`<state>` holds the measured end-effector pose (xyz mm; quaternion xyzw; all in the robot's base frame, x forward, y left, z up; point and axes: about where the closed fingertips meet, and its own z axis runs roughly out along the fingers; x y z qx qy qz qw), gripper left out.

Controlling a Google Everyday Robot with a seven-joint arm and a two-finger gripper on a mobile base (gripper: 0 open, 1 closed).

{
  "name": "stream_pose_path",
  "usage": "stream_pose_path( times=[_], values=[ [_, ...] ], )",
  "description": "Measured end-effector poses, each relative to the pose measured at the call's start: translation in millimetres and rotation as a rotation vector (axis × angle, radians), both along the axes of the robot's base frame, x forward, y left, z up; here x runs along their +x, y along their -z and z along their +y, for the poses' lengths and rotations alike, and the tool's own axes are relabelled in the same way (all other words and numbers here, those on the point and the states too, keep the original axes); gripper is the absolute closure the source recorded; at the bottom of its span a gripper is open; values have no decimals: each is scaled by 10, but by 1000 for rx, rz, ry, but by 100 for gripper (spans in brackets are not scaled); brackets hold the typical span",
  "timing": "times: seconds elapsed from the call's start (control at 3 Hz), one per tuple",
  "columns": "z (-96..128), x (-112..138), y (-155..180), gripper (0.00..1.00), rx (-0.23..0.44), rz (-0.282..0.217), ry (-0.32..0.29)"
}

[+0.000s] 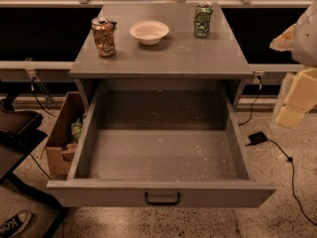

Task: Close top drawer

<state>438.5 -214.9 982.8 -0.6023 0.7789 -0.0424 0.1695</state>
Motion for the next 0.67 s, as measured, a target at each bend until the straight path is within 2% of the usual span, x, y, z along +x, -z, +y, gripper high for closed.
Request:
stream_pose_path(
  times=[0.33, 0.67],
  values=[
    [4, -4, -1, 0, 0, -3, 0],
    [0, -71, 147, 0, 29, 12, 8]
  ],
)
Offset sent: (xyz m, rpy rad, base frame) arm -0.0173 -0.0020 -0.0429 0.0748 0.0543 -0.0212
